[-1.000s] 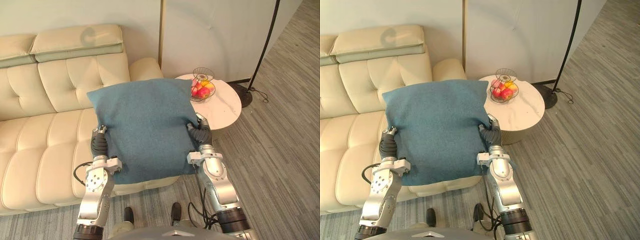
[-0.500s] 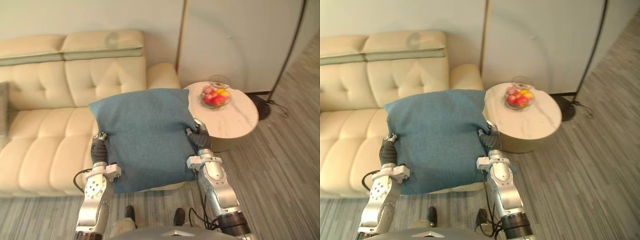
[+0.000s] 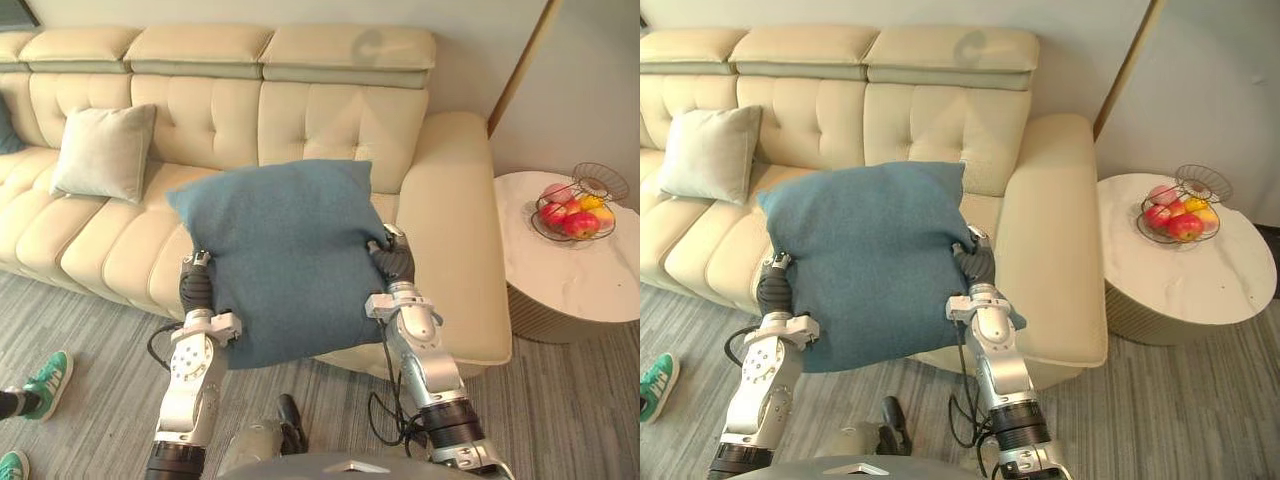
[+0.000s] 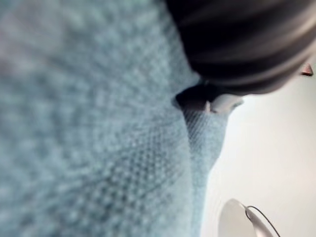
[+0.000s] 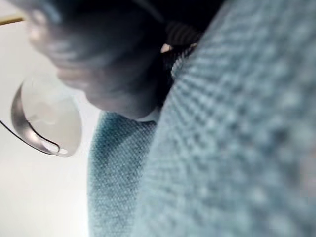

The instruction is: Pick up cushions and gather them together orderly.

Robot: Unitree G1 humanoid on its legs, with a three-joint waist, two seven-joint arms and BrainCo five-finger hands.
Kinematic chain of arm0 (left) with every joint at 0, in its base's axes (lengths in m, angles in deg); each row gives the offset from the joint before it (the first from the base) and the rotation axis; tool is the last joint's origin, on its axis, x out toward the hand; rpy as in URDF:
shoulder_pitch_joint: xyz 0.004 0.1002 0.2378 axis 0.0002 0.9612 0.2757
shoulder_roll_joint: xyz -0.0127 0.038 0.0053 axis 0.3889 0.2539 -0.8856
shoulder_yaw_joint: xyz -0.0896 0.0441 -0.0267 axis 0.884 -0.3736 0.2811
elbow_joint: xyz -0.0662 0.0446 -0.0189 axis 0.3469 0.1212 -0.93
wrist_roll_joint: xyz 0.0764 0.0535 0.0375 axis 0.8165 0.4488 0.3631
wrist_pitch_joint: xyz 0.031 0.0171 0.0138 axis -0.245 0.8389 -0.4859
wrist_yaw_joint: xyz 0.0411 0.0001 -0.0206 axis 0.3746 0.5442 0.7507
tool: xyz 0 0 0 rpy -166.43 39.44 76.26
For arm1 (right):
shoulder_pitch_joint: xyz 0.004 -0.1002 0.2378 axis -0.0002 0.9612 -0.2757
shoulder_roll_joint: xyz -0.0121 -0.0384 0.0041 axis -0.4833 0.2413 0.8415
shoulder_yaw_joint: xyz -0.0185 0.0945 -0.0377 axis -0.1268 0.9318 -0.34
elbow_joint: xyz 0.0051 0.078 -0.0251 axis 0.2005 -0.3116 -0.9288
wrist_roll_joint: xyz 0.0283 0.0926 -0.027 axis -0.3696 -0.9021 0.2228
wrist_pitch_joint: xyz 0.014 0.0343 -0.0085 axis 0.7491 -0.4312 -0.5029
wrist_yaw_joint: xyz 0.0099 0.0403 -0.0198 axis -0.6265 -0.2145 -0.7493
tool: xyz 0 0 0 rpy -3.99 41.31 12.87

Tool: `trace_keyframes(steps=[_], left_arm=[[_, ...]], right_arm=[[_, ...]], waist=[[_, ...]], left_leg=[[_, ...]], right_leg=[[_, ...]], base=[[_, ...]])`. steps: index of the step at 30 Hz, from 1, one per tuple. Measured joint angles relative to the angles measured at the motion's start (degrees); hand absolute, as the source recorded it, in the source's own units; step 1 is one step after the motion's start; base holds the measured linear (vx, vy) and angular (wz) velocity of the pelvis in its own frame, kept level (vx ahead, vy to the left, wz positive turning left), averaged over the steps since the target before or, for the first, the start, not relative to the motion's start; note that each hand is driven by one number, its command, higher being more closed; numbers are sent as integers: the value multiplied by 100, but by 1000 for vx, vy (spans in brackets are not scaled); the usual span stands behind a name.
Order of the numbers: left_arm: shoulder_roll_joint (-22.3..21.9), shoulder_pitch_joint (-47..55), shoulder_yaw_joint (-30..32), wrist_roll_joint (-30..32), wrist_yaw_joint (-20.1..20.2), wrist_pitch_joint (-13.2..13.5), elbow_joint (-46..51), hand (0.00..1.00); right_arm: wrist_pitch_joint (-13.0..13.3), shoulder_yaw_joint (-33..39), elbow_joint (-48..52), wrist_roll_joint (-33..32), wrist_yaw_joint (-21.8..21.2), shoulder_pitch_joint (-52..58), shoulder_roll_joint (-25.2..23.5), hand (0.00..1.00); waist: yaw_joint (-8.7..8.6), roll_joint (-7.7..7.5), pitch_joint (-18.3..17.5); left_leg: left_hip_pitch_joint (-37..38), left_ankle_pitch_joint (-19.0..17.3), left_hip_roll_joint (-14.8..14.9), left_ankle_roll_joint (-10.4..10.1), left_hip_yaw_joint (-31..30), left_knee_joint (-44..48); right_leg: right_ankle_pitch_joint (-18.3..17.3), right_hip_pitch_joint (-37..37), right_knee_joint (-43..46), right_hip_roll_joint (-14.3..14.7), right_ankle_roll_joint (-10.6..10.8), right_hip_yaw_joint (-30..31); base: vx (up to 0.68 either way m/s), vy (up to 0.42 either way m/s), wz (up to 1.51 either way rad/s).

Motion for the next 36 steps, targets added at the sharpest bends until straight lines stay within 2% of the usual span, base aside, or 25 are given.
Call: trace_keyframes(steps=[1,2,3,4,6,7,10,12,13,14,17,19,21,22,23,24,25,26,28,30,31,32,33,34,36], left_arm=[[2,19,-2,2,3,-2,-19,100],[5,20,-3,12,16,-2,-62,100],[5,29,-6,45,35,-13,-124,100],[3,37,-21,47,50,-39,-183,100],[6,74,-21,48,56,-59,-196,100],[23,94,-21,61,60,-59,-196,100],[101,87,-27,100,95,-59,-188,100],[103,84,-36,116,137,-60,-184,100],[110,85,-72,167,205,-60,-164,100],[109,84,-99,176,230,-61,-161,100],[105,86,-406,224,305,-60,-122,100],[96,87,-539,226,339,-61,-114,100],[13,191,-586,222,421,-69,-112,100],[-35,243,-583,218,436,-69,-105,100],[-113,353,-574,215,463,-63,-15,100],[-126,389,-575,212,475,-59,38,100],[-183,475,-575,209,494,-51,179,100],[-205,477,-575,209,516,-44,208,100],[-293,476,-565,209,537,-20,281,100],[-341,479,-564,211,611,-25,293,100],[-349,490,-564,211,625,-26,297,100],[-381,529,-567,213,641,-29,317,100],[-456,601,-567,213,644,-33,344,100],[-420,627,-551,214,625,-69,321,100],[-339,671,-547,212,580,-66,367,100]], right_arm=[[0,-3,-10,-2,0,51,-5,100],[0,-3,-10,-5,-1,101,-9,100],[0,-2,-10,-15,-6,180,-11,100],[1,4,-10,-96,-16,232,-2,100],[2,5,-10,-136,-44,283,-6,100],[4,-1,-10,-157,-64,299,-7,100],[33,0,-9,-198,-114,303,3,100],[37,9,-7,-221,-120,333,11,100],[46,44,49,-230,-124,476,12,100],[61,68,93,-237,-132,560,10,100],[113,250,349,-349,-151,1007,29,100],[114,344,351,-367,-152,1142,30,100],[104,355,738,-389,-151,1443,78,100],[103,351,966,-389,-151,1564,104,100],[105,340,1378,-389,-152,1721,173,100],[108,339,1515,-388,-152,1756,191,100],[129,342,1746,-386,-152,1766,233,100],[155,347,1810,-386,-151,1766,233,100],[224,355,1914,-386,-151,1769,226,100],[226,382,1911,-386,-139,1836,225,100],[227,382,1911,-386,-138,1875,225,100],[228,381,1912,-386,-138,1941,237,100],[219,381,1870,-385,-140,1959,256,100],[154,380,1787,-377,-127,2076,45,100],[153,358,1787,-331,-130,2137,-143,100]], waist=[[-6,-35,24],[-29,-86,59],[-95,-149,105],[-192,-162,130],[-179,-170,150],[-154,-165,156],[-241,-157,165],[-337,-84,209],[-416,-76,209],[-441,-84,201],[-532,-27,185],[-551,72,156],[-539,69,157],[-509,70,158],[-421,69,158],[-394,64,158],[-365,94,125],[-339,95,116],[-264,92,116],[-261,78,124],[-255,85,121],[-232,221,44],[-172,406,-17],[-191,161,-66],[-151,-67,-95]], left_leg=[[-17,-85,-28,124,-12,78],[17,-149,-73,221,-54,97],[99,-197,-131,294,-190,82],[200,-201,-176,313,-375,-34],[447,-194,-236,311,-493,-316],[629,-170,-316,277,-515,-525],[858,-159,-529,263,-539,-804],[1087,-152,-635,254,-646,-1059],[1285,-105,-720,182,-743,-1243],[1338,-104,-770,181,-812,-1280],[1636,-180,-961,208,-1165,-1377],[1623,-264,-854,64,-1298,-1181],[1425,-595,-676,-497,-1104,-88],[1261,-674,-573,-627,-917,502],[894,-809,-198,-642,-446,1852],[770,-916,4,-535,-264,2289],[520,-1176,539,-377,-23,2981],[443,-1262,709,-344,-5,3069],[366,-1469,1147,-368,-54,2716],[366,-1412,1196,-493,-541,1648],[400,-1307,1166,-587,-719,1248],[555,-802,1151,-603,-1071,454],[683,-89,1238,-1270,-1454,102],[710,-136,975,-1180,-1480,243],[840,-223,694,-1048,-1439,219]], right_leg=[[108,-132,249,-31,-417,141],[256,-226,488,-65,-466,353],[202,-339,858,-21,-367,743],[-342,-357,1218,264,51,1081],[-940,-449,1499,851,235,1315],[-1193,-553,1525,1294,308,1317],[-1216,-812,1314,1705,310,1004],[-1110,-989,894,1998,277,838],[-883,-1055,547,2136,265,863],[-783,-1049,424,2159,214,907],[-165,-916,112,2152,-215,959],[-230,-705,23,2164,-218,757],[-283,-236,-262,2187,-264,662],[-283,-48,-391,2209,-264,690],[-331,304,-624,2268,-246,820],[-402,405,-671,2288,-211,893],[-473,511,-715,2356,-158,1066],[-492,520,-720,2358,-142,1158],[-502,590,-734,2278,-34,1485],[-584,598,-604,1999,269,1878],[-610,578,-556,1944,375,1967],[-688,501,-437,1954,546,2111],[-825,391,-273,2063,786,2335],[-828,373,-226,1800,811,2484],[-741,429,-359,1538,903,2626]], base=[[110,174,6],[118,177,21],[153,175,47],[134,106,53],[147,81,24],[129,58,4],[159,33,18],[245,18,31],[275,7,43],[374,-7,70],[406,-19,62],[422,-47,44],[393,-74,25],[388,-82,-19],[376,-75,-31],[315,-43,-54],[164,11,-48],[214,80,-71],[180,155,-75],[145,279,-73],[131,365,-63],[147,428,-80],[175,493,-75],[151,379,-62],[96,255,-31]])
